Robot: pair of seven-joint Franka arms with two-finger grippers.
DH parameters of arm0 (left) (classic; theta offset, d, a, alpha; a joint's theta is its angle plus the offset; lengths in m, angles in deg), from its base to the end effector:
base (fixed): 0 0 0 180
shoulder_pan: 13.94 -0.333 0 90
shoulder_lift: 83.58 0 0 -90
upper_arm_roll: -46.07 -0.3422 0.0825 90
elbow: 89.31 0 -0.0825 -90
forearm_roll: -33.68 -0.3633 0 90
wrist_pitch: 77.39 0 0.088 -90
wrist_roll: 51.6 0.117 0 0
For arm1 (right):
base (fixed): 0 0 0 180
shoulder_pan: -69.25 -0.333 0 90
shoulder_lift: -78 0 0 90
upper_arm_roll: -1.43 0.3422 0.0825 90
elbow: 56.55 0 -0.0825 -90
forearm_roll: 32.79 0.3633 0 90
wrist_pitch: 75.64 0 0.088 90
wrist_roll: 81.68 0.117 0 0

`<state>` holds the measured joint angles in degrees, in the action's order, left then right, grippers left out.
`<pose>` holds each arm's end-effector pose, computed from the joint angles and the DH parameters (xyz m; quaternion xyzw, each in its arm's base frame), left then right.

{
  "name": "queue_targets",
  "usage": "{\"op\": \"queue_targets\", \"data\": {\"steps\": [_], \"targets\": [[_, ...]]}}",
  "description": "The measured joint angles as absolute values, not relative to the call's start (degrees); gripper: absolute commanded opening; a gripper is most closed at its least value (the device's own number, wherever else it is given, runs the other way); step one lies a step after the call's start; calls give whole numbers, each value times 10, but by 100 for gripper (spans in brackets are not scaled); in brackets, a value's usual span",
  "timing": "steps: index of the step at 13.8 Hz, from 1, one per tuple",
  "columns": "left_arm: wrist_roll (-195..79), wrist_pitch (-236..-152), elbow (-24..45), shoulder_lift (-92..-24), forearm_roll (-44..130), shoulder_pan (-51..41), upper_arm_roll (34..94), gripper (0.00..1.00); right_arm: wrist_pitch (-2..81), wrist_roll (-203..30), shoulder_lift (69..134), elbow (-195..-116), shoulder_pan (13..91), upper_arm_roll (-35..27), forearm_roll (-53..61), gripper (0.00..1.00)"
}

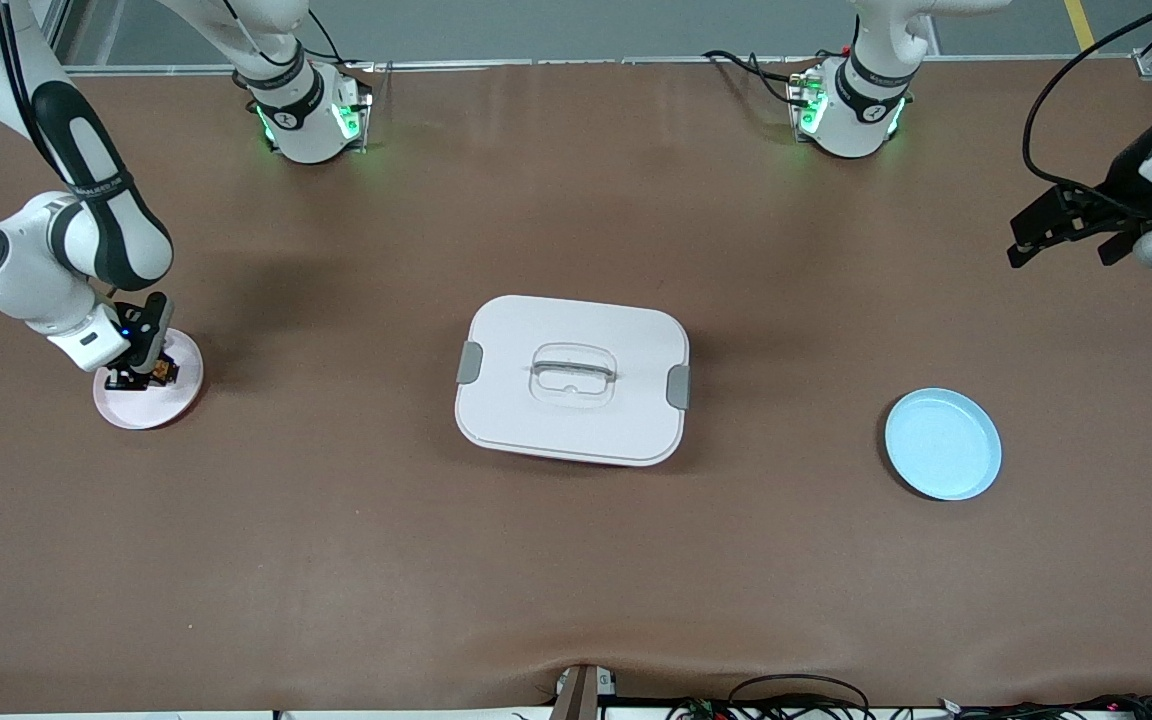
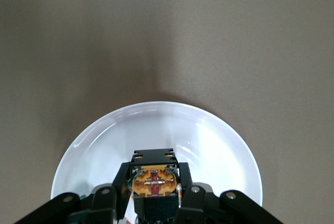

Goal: Transfer orange switch to right arm and place
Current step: 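Lower the switch onto the white plate with the right gripper, then open the right gripper and lift it away from the plate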

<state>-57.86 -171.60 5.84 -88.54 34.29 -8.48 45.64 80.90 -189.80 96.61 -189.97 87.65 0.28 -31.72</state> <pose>0.5101 -0.0459 0.6518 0.9993 0.0109 0.0343 0.0091 0.4969 -0.1772 0.2391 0.7207 0.6921 0.0182 0.0350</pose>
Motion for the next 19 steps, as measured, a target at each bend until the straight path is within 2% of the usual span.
{"op": "queue_targets", "data": {"steps": [4, 12, 13, 14, 19], "targets": [[-580, -1740, 83, -900, 343, -80, 453, 100, 809, -1905, 979, -1892, 877, 3, -317, 0], [-580, -1745, 59, -894, 342, -79, 440, 100, 810, -1916, 992, -1881, 877, 5, -317, 0], [-580, -1745, 59, -893, 342, -79, 440, 100, 810, -1917, 992, -1880, 877, 5, -317, 22], [-580, -1744, 59, -892, 342, -79, 440, 100, 810, -1917, 992, -1880, 877, 6, -317, 99], [-580, -1725, 56, -892, 342, -79, 440, 100, 810, -1916, 992, -1877, 877, 6, -317, 100]]}}
